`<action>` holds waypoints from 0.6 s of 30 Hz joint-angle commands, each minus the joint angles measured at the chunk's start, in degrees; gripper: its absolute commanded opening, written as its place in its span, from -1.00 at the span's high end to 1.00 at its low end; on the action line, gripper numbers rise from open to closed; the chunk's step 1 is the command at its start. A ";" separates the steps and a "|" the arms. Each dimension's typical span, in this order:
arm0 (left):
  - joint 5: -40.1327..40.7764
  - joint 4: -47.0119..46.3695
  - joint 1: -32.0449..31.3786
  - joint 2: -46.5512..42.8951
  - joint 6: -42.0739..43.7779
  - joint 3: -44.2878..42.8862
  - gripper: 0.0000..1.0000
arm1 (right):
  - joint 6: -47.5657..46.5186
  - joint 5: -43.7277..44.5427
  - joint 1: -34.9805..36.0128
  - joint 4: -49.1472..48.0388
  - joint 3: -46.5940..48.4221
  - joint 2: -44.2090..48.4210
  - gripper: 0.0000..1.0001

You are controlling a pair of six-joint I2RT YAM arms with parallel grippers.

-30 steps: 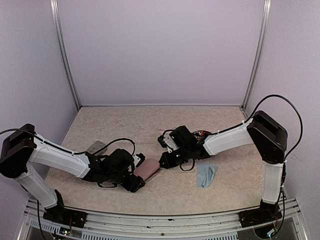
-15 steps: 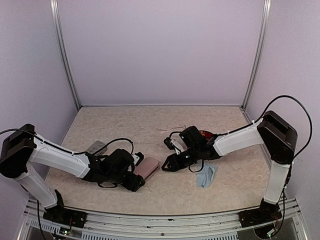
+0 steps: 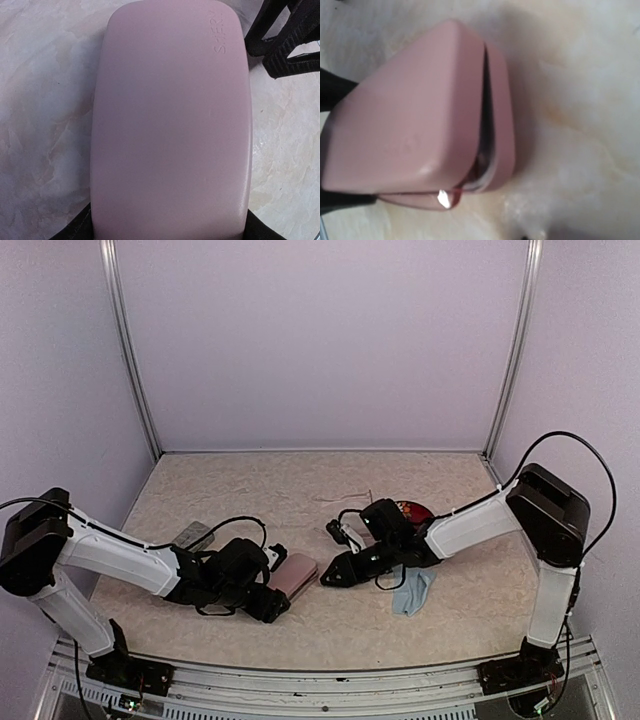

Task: Organize the sunglasses
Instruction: Adjust the case with sunglasses at the center of the board.

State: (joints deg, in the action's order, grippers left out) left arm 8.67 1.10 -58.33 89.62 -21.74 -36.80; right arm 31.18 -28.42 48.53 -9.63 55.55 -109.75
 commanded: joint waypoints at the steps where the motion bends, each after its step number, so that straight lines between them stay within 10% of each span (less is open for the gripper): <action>1: 1.53 0.55 -0.20 -0.34 -1.27 -1.00 0.10 | 2.19 -0.93 1.19 -2.74 1.72 -2.50 0.35; 18: 1.18 0.36 -0.47 -0.15 -1.19 -1.08 0.10 | 4.18 -1.72 1.58 -3.89 4.00 -5.04 0.50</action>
State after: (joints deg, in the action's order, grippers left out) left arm 9.26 1.10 -58.59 89.62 -22.55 -36.82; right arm 34.61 -29.71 49.56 -12.43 58.24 -113.75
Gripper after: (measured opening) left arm 0.719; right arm 0.256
